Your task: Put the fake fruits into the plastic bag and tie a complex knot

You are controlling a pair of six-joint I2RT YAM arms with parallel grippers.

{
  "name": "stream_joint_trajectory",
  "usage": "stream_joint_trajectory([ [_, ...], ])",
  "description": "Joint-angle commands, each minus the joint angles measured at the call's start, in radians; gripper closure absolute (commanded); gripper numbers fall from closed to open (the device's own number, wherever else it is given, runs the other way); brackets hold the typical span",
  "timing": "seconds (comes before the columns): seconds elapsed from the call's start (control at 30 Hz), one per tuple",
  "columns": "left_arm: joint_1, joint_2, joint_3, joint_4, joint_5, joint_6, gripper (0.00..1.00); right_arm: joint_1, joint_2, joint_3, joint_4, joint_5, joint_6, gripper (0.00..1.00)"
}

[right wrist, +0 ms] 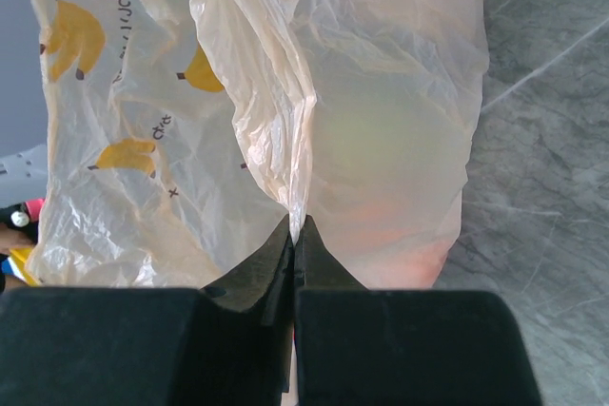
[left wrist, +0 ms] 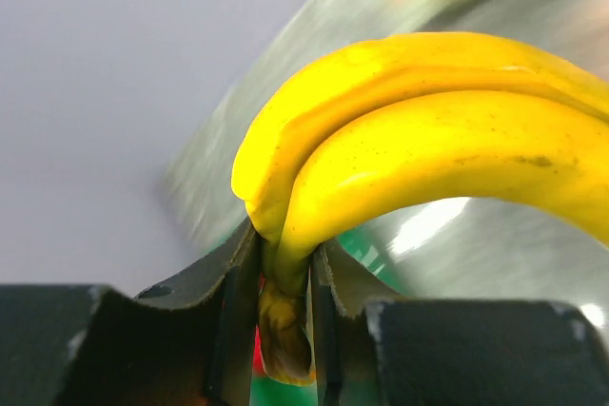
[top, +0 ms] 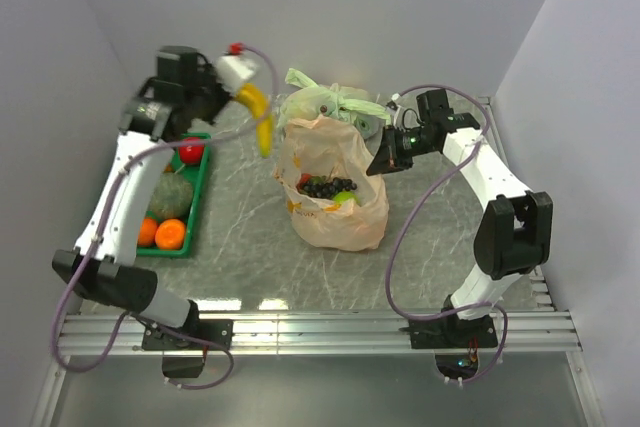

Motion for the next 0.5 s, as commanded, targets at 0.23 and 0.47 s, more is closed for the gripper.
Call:
stream_joint_trajectory([
  [0.23, -0.685, 0.014, -0.112, 0.253, -0.503, -0.261, 1.00, -0.003, -0.091, -0.046, 0.071, -0.067, 0.026, 1.00],
  [0.47, -0.836, 0.092, -0.226, 0.327, -0.655, -0.190, 1.00, -0.003, -0.100, -0.047, 0.086, -0.078, 0.045, 1.00],
])
